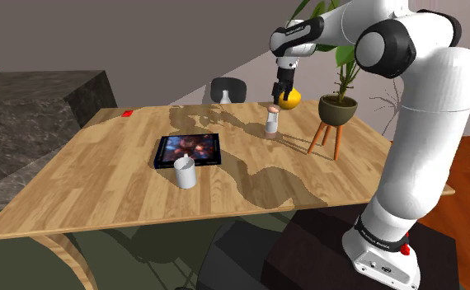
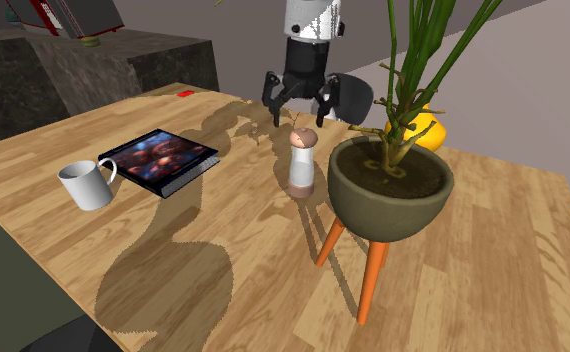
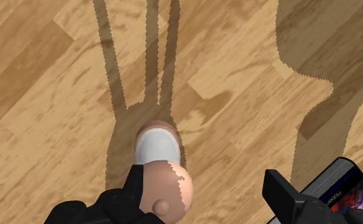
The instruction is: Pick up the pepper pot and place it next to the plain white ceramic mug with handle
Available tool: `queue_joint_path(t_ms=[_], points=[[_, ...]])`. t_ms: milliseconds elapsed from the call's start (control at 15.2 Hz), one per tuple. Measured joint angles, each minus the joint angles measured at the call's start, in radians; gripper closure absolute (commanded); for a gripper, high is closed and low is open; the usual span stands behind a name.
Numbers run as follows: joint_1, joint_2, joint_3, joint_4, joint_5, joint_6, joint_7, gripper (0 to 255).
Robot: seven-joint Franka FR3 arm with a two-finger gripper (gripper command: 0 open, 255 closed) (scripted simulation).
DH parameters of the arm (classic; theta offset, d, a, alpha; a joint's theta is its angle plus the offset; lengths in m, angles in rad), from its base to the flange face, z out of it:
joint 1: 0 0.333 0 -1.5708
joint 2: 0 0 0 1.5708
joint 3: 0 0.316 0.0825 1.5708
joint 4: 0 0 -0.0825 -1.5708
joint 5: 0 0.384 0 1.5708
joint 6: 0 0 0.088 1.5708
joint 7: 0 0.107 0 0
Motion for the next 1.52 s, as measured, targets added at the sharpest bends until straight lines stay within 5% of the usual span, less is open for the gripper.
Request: queue_joint_path(t_ms=[264, 1122, 1188, 1518], points=[[-0.051, 0.140, 0.003, 0.142, 0.068, -0.025, -0.041, 0], [-0.054, 0.181, 0.011, 0.095, 0.090, 0.058, -0.059, 0], [-0.054, 0.181, 0.011, 0.094, 0.090, 0.058, -0.059, 255], [-0.054, 0.180, 0.011, 0.094, 0.090, 0.059, -0.059, 255]])
